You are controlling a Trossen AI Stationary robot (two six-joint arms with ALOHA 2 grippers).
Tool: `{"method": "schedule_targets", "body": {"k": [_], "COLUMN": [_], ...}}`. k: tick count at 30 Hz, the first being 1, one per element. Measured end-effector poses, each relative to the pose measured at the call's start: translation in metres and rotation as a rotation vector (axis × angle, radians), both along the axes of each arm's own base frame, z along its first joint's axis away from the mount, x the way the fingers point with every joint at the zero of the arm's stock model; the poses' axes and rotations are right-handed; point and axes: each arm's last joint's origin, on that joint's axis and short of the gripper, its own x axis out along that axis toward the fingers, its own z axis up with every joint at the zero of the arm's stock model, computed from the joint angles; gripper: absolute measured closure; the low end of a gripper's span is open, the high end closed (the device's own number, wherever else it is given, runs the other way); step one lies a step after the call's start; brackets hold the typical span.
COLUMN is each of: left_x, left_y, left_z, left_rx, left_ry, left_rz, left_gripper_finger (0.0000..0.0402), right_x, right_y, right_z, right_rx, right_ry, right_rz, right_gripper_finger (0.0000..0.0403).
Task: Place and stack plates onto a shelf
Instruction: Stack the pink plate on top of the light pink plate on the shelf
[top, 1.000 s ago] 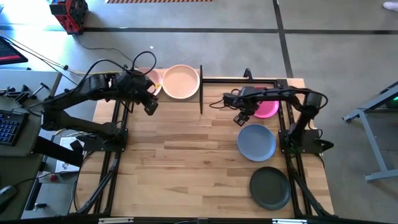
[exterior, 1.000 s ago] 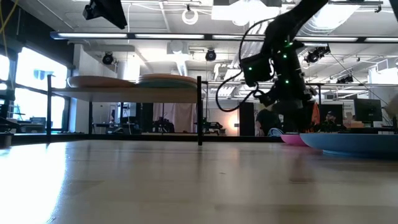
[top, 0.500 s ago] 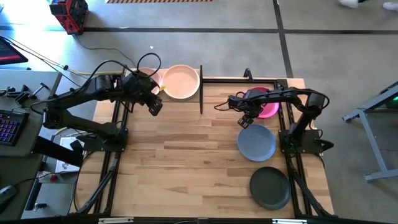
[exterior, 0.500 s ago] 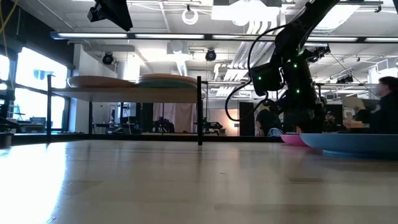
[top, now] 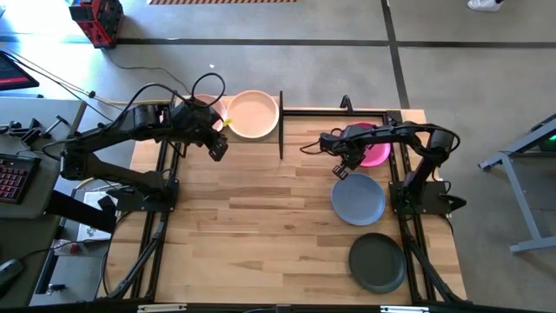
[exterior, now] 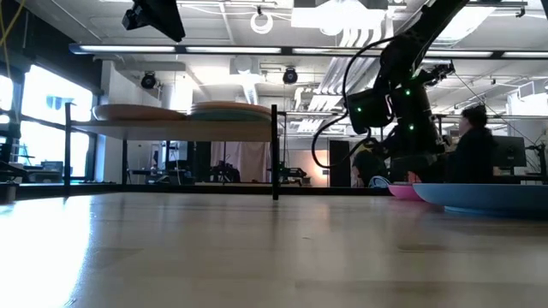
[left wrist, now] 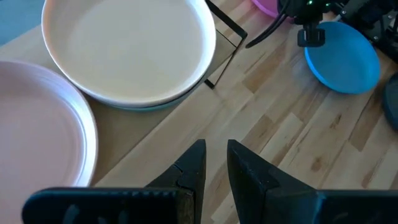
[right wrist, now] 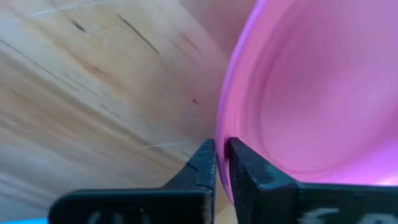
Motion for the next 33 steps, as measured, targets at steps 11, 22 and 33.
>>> {"method": "schedule_targets", "body": {"k": [11, 22, 33], "left_x": [0.000, -0.003, -0.005], "left_y": [0.001, 0.010, 0.019], "left_z": [0.000, 0.000, 0.002], "left_rx": [0.016, 0.028, -0.018], "left_ry": [0.005, 0.009, -0.045], "left_rz": [0.015, 0.069, 0.173], "left_gripper_finger": [0.0348, 0.0348, 0.0348], "right_x": [0.002, -0.002, 0.008], "right_y": [0.011, 0.028, 0.051], "right_z": [0.039, 0.129, 0.214], "right_rx": [-0.032, -0.160, -0.241], "right_ry": [-0.066, -0.374, -0.606], "right_rz": [-0.017, -0.065, 0.191], "right_gripper_finger": [0.0398, 0.0402, 0.0403]}}
